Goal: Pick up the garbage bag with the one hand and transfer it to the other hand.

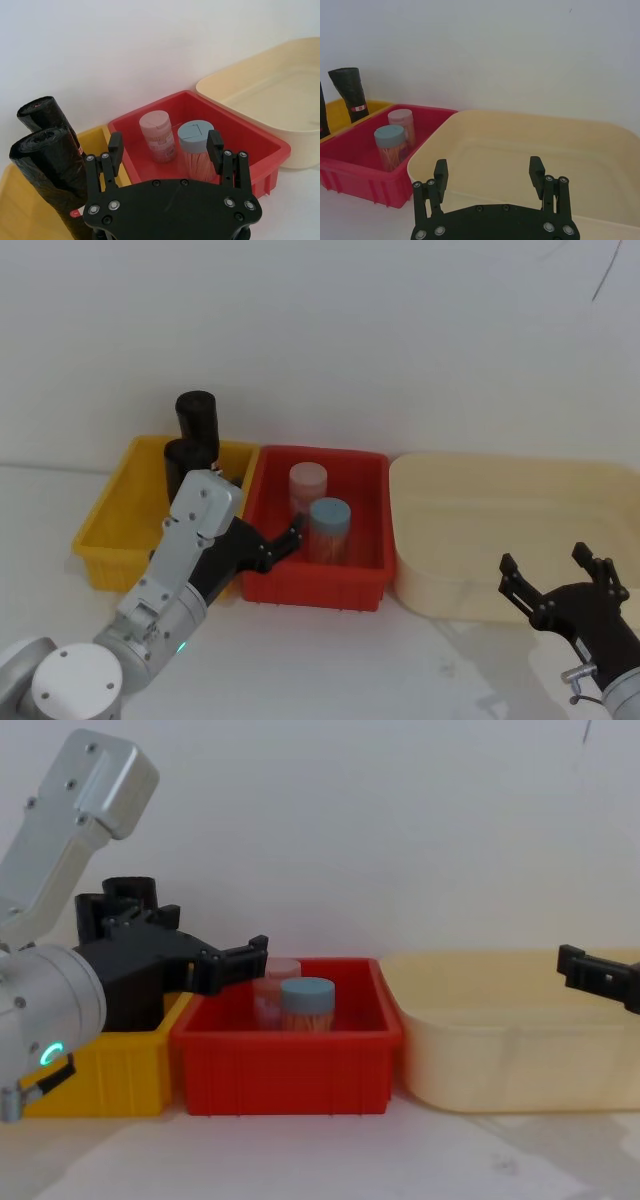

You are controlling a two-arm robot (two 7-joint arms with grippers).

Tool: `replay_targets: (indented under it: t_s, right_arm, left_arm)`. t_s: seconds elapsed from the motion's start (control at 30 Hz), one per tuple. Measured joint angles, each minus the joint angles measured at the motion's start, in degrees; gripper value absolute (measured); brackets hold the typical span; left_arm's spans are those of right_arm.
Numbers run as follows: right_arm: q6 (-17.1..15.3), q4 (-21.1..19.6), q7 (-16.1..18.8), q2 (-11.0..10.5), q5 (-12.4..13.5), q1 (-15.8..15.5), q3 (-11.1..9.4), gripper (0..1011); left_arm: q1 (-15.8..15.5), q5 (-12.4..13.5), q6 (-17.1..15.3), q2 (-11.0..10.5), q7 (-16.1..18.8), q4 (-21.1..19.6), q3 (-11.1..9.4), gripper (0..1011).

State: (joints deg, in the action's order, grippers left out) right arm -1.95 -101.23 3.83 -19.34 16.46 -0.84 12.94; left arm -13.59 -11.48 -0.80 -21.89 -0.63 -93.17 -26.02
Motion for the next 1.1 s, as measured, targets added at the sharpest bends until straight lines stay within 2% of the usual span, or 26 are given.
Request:
replay_targets:
  t_s: [1.1]
  right_arm:
    - [0.0,0.0,0.0,0.0,0.0,0.0,0.0,1000]
  left_arm:
    - [0.0,0.0,0.0,0.0,0.0,0.0,0.0,1001]
